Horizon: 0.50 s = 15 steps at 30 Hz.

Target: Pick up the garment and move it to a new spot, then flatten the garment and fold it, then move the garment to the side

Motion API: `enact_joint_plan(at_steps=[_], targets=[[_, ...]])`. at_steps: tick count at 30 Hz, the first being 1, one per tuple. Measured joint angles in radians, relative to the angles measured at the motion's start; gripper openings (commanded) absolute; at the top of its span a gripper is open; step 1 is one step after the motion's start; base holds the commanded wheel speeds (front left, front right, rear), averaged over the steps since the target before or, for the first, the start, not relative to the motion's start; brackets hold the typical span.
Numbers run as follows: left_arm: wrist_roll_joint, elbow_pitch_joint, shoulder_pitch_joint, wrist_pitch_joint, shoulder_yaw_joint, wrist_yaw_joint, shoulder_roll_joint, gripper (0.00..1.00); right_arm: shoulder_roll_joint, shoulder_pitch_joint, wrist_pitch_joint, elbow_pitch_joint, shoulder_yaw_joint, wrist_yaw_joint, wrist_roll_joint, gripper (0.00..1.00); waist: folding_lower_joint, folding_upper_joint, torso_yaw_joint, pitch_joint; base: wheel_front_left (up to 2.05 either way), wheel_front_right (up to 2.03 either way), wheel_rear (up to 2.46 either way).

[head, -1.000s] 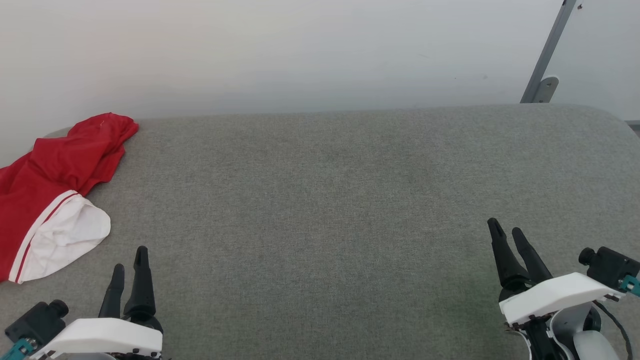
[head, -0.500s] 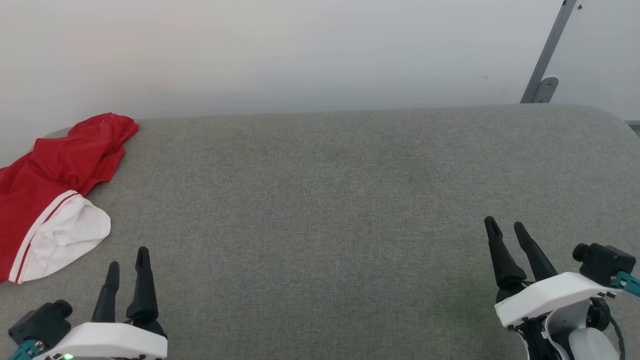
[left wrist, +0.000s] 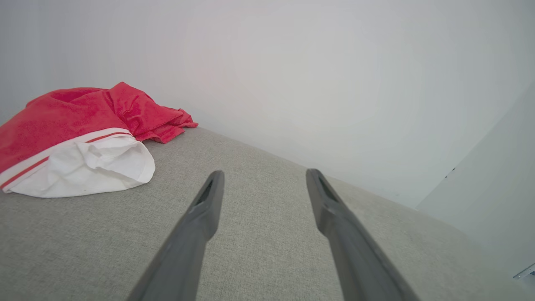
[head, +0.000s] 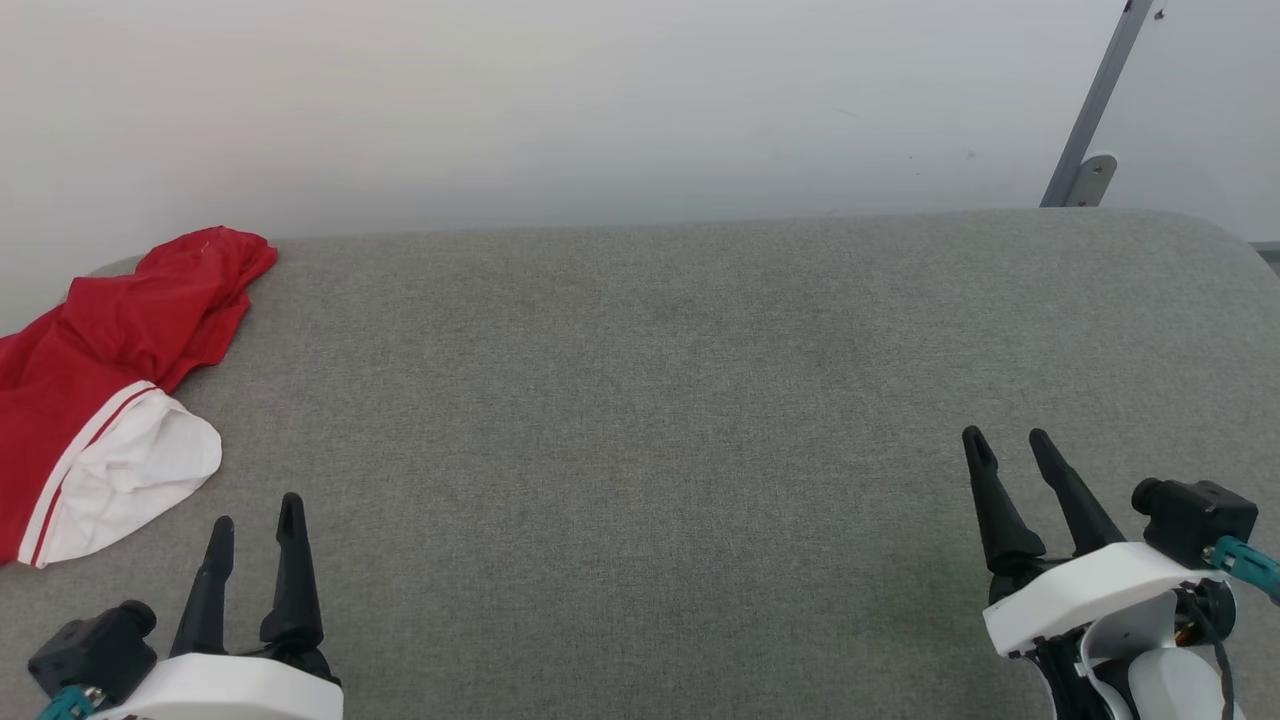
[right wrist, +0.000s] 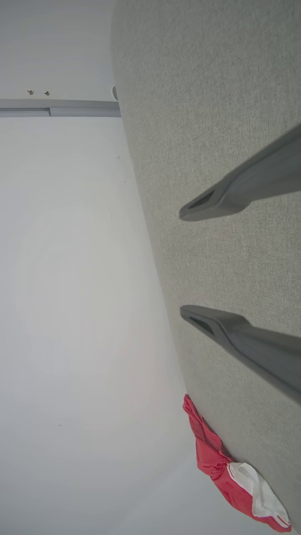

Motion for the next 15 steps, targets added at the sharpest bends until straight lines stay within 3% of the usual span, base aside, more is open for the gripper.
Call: enact_joint_plan(at_steps=[15], targets=[[0.116, -0.022, 0.012, -0.034, -0.015, -0.004, 0.018, 1.0, -0.012, -0.004, -0.028, -0.013, 0.017, 0.0, -0.124, 1.0, 0.0, 0.0, 0.0, -0.002, 0.0, 0.0, 0.0]])
